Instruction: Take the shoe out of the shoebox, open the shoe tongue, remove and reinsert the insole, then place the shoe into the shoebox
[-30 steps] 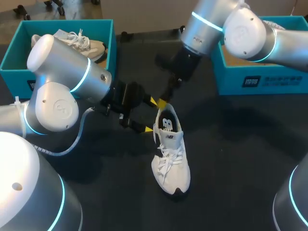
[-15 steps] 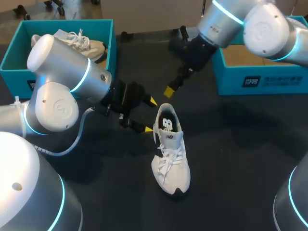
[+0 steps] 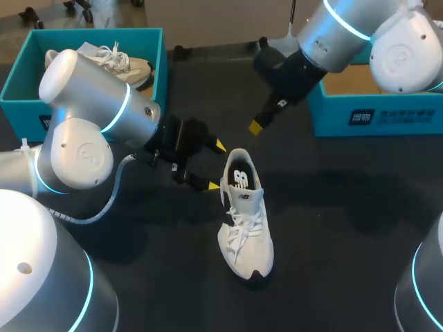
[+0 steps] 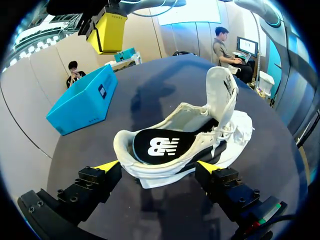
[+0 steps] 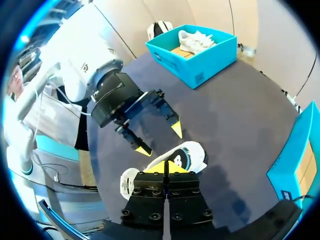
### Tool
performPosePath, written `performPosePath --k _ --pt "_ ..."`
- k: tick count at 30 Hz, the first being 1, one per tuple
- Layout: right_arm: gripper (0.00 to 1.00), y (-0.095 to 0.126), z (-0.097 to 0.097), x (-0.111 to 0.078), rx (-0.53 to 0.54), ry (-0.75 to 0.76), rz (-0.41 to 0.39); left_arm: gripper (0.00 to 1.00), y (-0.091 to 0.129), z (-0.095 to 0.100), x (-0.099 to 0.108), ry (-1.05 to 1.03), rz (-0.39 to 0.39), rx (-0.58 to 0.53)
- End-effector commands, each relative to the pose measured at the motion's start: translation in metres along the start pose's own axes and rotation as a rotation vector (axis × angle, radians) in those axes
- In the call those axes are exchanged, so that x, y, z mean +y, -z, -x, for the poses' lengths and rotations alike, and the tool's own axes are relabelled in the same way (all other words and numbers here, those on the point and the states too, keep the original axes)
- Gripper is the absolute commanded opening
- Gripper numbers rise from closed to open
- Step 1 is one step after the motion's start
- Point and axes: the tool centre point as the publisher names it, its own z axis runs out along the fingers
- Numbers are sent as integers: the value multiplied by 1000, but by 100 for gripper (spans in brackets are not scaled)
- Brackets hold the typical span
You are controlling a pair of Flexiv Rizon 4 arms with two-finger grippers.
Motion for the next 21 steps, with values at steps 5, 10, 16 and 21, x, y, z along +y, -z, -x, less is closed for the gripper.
performPosePath --k 5,10,16,21 --pt "0 -1 -1 1 -6 -1 -2 100 -1 -1 0 0 2 -2" --pt "0 -1 -1 1 -6 -1 -2 100 -1 -1 0 0 2 -2" --pt "0 -10 5 2 -159 -125 -34 100 34 3 3 -28 -37 14" --pt "0 -14 12 -3 -246 -212 -48 100 59 4 8 -39 -39 0"
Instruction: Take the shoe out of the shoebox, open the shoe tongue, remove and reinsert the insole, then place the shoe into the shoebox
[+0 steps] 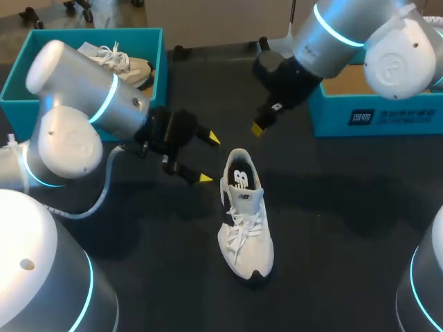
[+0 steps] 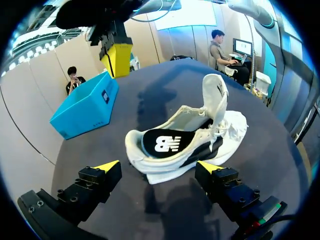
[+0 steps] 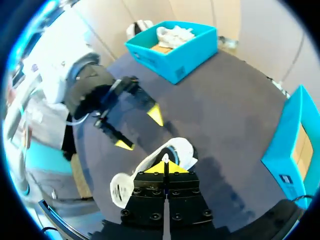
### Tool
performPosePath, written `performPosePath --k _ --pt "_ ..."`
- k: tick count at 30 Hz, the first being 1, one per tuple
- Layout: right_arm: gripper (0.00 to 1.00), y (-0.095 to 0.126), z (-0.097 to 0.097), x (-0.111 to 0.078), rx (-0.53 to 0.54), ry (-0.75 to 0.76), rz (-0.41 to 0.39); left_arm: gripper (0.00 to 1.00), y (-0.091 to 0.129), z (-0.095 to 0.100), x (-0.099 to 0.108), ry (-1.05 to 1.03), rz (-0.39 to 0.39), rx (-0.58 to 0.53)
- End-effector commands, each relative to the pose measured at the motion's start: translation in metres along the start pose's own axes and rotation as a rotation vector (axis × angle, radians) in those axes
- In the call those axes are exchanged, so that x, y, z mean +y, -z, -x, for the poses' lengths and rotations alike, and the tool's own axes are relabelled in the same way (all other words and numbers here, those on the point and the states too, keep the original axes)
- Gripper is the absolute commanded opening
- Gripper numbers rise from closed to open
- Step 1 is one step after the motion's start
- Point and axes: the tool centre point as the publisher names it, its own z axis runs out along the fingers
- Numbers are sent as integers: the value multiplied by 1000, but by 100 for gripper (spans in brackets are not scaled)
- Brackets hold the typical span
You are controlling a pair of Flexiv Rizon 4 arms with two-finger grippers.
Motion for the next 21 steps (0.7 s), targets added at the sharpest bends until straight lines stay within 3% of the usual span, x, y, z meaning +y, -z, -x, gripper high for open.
performPosePath --k 1,3,10,18,21 --pt "0 -5 -5 -2 -109 -76 -30 100 35 -8 4 -7 -1 -2" --pt "0 -7 -5 -5 -123 -99 -12 100 45 -7 6 -20 4 -4" --pt "0 -20 -12 -16 -196 -187 -65 100 78 0 9 -34 -15 9" --pt "0 -43 -33 -28 -221 -293 -82 100 113 10 11 -66 -10 -28" --pt "0 -50 -41 -30 -255 -321 -125 100 125 14 12 -70 -5 -47"
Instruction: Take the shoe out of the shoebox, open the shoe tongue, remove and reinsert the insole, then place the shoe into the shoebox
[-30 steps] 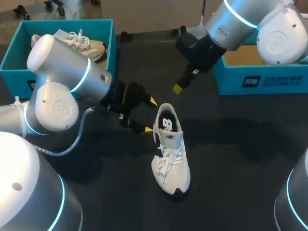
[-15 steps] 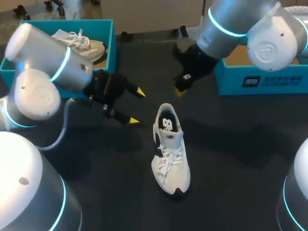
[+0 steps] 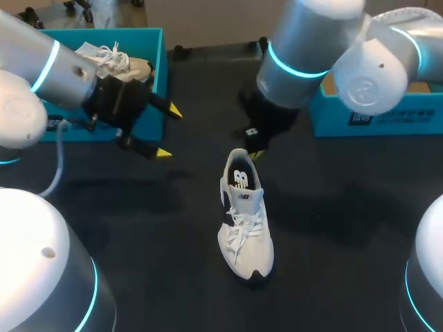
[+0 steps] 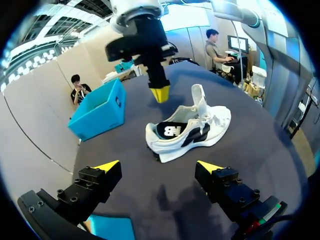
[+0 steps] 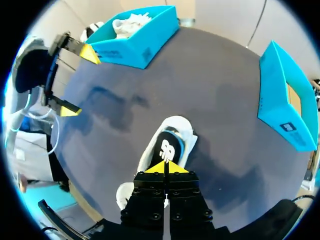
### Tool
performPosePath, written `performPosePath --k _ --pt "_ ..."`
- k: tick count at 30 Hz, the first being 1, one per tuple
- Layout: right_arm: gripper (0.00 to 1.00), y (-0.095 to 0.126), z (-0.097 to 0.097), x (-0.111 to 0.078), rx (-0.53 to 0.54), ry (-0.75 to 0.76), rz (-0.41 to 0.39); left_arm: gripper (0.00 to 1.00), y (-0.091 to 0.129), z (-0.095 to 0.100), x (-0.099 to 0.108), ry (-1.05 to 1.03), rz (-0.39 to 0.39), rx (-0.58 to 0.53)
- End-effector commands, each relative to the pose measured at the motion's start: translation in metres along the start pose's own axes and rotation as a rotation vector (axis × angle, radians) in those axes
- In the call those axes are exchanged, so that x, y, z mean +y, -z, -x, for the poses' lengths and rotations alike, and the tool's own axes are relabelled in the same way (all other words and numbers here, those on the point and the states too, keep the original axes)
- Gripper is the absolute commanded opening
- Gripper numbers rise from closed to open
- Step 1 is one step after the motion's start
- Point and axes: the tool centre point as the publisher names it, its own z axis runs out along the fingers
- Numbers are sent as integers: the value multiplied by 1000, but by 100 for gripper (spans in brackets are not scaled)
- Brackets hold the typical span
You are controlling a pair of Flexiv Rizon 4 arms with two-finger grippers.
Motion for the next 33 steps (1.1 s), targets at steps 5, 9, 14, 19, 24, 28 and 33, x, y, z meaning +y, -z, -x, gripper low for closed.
performPosePath --k 5,9,14,19,24,28,33 --pt "0 -18 -22 -7 -79 -50 -49 100 38 5 1 -7 3 -30" --pt "0 -28 -27 -12 -101 -75 -85 100 55 14 1 -5 21 -47" --pt "0 -41 -30 -15 -106 -96 -102 100 65 19 3 -12 28 -58" --pt "0 -55 -31 -21 -135 -150 -107 100 70 23 5 -3 25 -58" --pt "0 -58 -30 -24 -157 -179 -92 100 70 23 5 -3 25 -58" --pt "0 -58 -30 -24 -157 -179 -92 100 70 23 5 -3 25 -58" --pt "0 -58 -30 -24 -157 -179 -92 100 70 23 5 -3 25 -58"
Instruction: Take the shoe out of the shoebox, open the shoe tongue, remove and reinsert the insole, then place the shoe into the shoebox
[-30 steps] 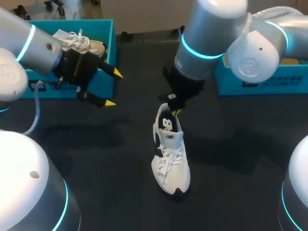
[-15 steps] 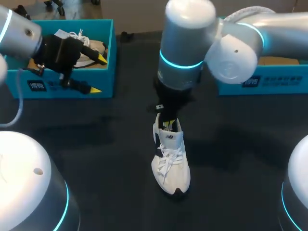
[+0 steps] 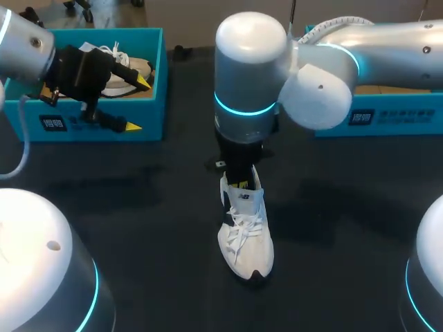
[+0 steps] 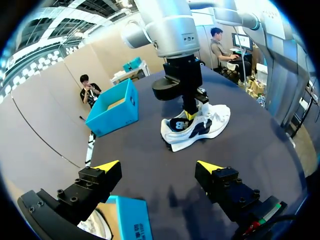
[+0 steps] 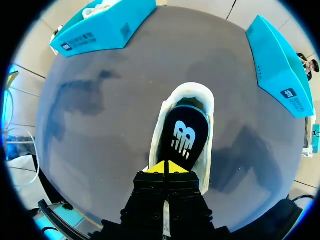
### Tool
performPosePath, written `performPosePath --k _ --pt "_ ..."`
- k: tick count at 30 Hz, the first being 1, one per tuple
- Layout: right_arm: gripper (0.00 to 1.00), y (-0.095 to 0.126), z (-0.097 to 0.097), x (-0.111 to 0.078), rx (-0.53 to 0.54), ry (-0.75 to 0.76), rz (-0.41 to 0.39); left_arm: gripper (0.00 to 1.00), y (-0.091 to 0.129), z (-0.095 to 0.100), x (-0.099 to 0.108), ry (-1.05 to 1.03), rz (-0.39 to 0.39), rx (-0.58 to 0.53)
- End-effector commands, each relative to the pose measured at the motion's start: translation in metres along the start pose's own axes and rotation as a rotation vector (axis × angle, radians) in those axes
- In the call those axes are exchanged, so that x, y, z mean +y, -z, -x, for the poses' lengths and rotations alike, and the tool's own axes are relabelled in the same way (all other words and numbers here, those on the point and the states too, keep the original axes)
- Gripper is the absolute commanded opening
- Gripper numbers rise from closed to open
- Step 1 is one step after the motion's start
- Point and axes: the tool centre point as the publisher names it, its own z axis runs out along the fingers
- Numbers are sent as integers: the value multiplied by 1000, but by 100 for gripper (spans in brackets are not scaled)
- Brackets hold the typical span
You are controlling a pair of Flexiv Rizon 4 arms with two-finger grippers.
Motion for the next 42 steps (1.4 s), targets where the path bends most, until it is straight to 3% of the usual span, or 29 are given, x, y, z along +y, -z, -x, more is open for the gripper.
performPosePath --k 1,13,24,42 --pt "0 0 0 0 0 0 1 100 0 0 0 0 3 3" --pt "0 -8 19 2 -92 -55 7 100 0 0 0 0 3 3" --pt "0 -31 24 -5 -158 -92 -19 100 0 0 0 0 3 3" --pt "0 -79 20 3 -92 -81 -45 100 0 0 0 0 3 3"
